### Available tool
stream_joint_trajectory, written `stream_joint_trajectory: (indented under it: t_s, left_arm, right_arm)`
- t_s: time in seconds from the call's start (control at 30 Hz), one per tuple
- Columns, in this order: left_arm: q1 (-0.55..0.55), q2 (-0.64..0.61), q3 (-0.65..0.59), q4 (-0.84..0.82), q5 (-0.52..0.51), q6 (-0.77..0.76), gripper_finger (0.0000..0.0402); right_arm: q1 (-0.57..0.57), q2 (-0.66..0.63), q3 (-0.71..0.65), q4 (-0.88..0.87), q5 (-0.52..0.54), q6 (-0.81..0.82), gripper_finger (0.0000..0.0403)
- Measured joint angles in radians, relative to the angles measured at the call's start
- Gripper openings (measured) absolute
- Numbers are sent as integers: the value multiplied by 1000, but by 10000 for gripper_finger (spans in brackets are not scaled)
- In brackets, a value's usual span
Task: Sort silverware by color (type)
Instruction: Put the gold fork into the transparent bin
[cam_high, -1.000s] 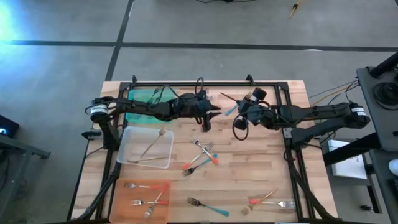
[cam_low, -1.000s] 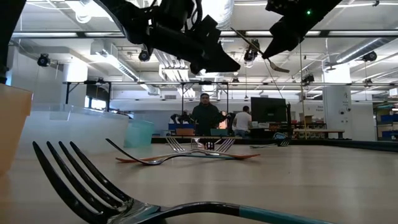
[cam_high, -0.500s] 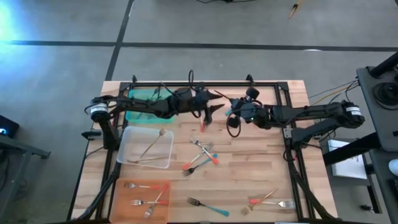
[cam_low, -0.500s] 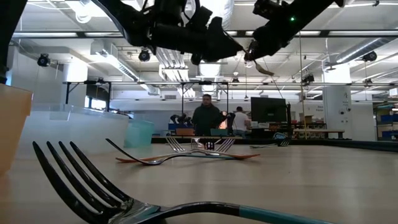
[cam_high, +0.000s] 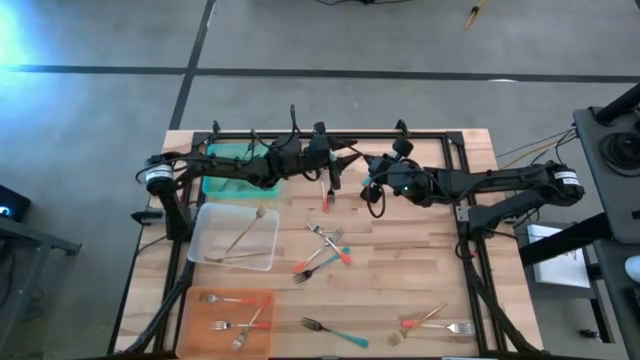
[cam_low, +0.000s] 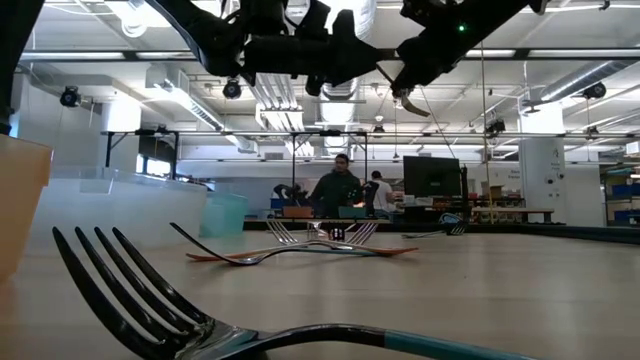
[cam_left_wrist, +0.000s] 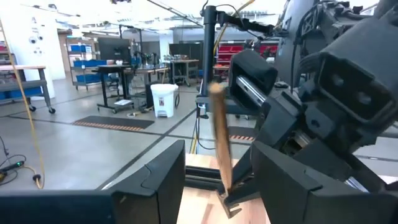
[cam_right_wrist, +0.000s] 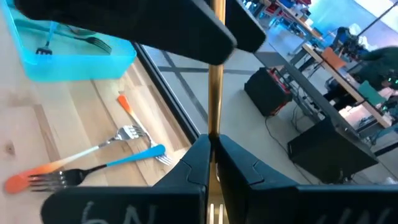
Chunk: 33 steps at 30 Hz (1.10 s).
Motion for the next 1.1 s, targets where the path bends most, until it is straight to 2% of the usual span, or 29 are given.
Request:
stream_joint_trajectory:
  t_s: [0.2, 0.53, 0.97, 1.1]
  left_arm:
    - [1, 0, 0, -1, -30, 0, 134]
    - [4, -1, 0, 10, -21, -5, 15]
    - [11, -2, 0, 4, -21, -18, 4]
    - [29, -26, 0, -74, -38, -6, 2]
  right_arm:
    - [0, 14, 0, 39, 0, -17, 12]
    - [-1, 15, 0, 74, 9, -44, 12]
    - [-1, 13, 0, 66, 4, -47, 13]
    - [-1, 7, 13, 25, -50, -41, 30]
